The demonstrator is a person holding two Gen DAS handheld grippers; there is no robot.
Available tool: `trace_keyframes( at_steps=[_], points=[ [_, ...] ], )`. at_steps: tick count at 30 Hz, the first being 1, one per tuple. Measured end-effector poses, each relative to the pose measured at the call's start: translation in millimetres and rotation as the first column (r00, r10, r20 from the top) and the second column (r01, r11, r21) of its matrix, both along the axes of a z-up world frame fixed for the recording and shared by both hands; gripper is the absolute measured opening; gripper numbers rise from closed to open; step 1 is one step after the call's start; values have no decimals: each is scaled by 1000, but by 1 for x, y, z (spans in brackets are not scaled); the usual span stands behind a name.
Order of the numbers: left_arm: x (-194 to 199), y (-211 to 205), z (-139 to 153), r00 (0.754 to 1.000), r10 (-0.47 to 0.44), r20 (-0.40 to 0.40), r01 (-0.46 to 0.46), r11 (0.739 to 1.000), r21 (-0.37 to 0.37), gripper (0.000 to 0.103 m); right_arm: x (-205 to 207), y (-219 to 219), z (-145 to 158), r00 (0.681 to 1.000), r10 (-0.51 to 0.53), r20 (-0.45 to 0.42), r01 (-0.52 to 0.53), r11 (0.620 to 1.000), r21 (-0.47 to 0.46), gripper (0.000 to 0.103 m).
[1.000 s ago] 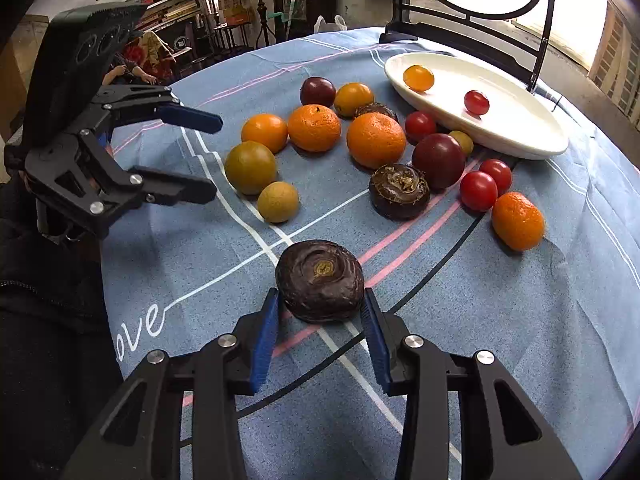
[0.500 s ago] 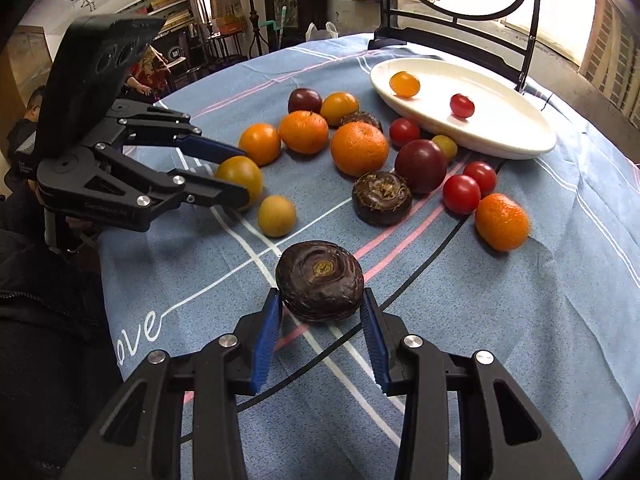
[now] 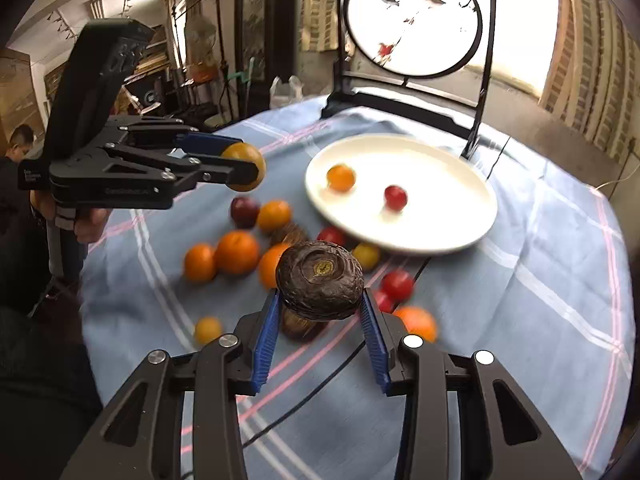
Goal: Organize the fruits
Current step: 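Lower both held fruits into the plate and open both grippers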
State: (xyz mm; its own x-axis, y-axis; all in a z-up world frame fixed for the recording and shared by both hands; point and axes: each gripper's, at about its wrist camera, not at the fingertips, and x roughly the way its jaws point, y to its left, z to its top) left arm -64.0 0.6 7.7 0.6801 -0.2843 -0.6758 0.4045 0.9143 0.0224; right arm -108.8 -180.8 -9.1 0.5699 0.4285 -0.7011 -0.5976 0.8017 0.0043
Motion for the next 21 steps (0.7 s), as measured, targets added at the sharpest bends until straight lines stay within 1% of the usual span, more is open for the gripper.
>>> trace_keyframes(
  at_steps=[4, 8, 13, 17, 21],
  points=[
    [40, -7, 9, 999, 44, 20, -44, 999, 25, 42, 36, -4, 19, 998, -47, 39, 46, 998, 34, 40],
    [75, -13, 1, 998, 70, -5, -70, 996, 47, 42, 74, -8, 26, 995, -91, 41, 88, 994, 61, 40],
    [98, -22, -14, 996, 86, -4, -85, 992, 95, 42, 115, -10, 19, 991, -134, 15, 132, 989, 72, 40],
    [113, -27, -22, 995, 101, -2, -101, 989, 107, 42, 138, -5, 7, 989, -148, -13, 149, 987, 58, 40],
    [125, -29, -32, 994, 111, -22, -107, 987, 119, 42, 158, 3, -4, 987, -153, -39, 154, 987, 40, 40]
  ],
)
